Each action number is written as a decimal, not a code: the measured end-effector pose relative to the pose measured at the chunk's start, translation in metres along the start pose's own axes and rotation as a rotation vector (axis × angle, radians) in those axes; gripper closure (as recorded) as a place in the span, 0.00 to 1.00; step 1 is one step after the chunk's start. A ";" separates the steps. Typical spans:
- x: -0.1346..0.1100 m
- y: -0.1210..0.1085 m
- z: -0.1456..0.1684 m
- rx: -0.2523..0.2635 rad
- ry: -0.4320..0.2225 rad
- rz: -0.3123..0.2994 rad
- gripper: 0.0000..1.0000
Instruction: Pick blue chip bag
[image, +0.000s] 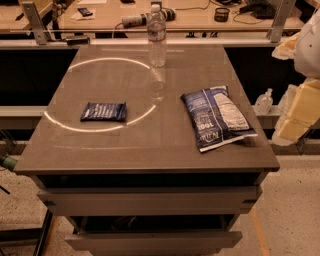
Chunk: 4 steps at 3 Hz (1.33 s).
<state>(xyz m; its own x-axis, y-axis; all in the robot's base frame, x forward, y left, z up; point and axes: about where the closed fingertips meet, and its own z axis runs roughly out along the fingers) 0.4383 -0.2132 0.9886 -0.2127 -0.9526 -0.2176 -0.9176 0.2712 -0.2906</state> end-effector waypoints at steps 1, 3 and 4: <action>0.000 0.000 0.000 0.000 0.000 0.000 0.00; 0.003 -0.026 0.017 -0.009 -0.159 0.361 0.00; -0.004 -0.039 0.039 -0.074 -0.234 0.568 0.00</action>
Offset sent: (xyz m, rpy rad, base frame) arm 0.0390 -0.0195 -0.0084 0.3370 0.0093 -0.4173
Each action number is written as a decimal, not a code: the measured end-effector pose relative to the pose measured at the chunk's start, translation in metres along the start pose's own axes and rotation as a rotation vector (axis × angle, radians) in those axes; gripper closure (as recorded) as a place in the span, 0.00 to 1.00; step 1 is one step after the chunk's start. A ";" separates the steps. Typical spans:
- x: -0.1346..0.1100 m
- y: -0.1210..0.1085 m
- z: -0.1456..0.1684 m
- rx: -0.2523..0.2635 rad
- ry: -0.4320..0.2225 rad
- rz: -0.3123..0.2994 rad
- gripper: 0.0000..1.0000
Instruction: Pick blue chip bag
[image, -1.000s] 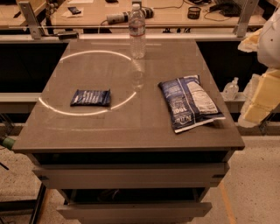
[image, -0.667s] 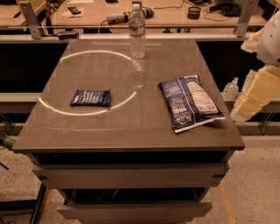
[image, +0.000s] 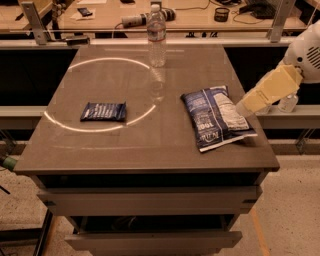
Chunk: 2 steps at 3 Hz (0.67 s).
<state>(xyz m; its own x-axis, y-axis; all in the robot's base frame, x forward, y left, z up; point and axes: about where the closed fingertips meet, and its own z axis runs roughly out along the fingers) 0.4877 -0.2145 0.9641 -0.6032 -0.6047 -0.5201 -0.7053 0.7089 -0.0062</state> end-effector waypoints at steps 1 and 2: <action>-0.016 0.000 0.021 -0.047 -0.012 0.098 0.00; -0.030 0.001 0.046 -0.041 0.003 0.102 0.00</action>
Offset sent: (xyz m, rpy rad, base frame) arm 0.0573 0.0509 -0.0481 0.0038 0.0643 -0.0784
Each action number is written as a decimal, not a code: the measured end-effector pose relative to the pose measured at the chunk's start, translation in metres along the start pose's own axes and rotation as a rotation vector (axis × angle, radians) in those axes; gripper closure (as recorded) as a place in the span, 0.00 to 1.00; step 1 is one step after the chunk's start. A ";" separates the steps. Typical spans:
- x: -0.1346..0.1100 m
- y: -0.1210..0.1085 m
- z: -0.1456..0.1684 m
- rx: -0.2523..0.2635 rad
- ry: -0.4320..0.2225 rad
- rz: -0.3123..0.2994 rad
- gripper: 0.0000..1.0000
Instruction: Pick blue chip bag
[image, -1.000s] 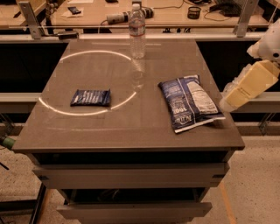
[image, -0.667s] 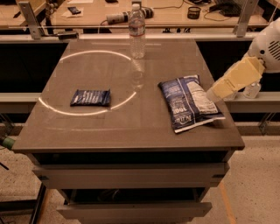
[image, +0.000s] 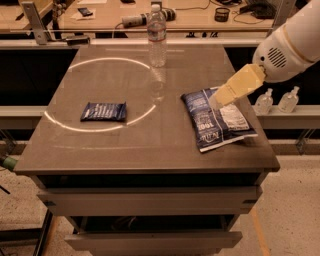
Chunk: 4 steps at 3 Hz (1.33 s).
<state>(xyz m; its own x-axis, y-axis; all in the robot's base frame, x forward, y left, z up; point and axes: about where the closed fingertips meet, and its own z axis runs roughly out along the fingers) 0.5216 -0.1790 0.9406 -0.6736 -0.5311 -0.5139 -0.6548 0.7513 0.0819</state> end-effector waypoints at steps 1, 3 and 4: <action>0.001 -0.005 0.020 0.069 0.016 -0.012 0.00; 0.021 -0.020 0.054 0.121 0.034 0.030 0.00; 0.018 -0.015 0.067 0.116 0.040 -0.021 0.00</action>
Offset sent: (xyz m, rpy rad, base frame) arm 0.0166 -0.0084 -0.0728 -0.1350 -0.0243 -0.1193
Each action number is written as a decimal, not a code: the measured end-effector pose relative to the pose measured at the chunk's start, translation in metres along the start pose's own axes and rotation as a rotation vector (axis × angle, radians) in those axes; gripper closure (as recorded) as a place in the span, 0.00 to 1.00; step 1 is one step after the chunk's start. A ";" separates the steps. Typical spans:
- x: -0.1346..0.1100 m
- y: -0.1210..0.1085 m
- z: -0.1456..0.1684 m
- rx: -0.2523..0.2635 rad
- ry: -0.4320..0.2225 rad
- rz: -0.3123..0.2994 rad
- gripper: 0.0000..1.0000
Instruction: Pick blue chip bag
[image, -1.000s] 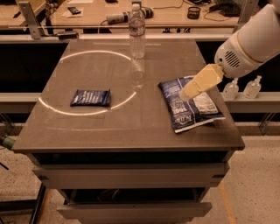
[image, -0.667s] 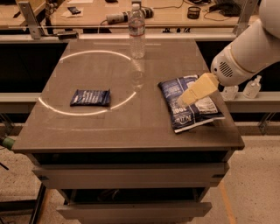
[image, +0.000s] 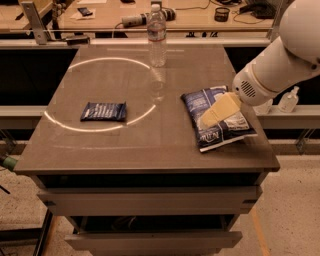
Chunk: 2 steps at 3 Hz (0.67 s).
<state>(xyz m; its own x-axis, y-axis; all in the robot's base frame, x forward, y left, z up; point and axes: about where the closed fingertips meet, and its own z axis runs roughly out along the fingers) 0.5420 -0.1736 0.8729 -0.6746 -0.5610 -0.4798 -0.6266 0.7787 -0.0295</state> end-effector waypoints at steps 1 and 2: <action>-0.007 0.008 0.009 0.009 0.020 -0.091 0.00; -0.009 0.014 0.019 0.001 0.039 -0.144 0.00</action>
Offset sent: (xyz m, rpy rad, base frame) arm 0.0071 0.0289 -0.0214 -0.1088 -0.0050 0.1774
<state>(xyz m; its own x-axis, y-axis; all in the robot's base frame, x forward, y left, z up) 0.5466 -0.1525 0.8605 -0.5924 -0.6771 -0.4365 -0.7175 0.6899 -0.0964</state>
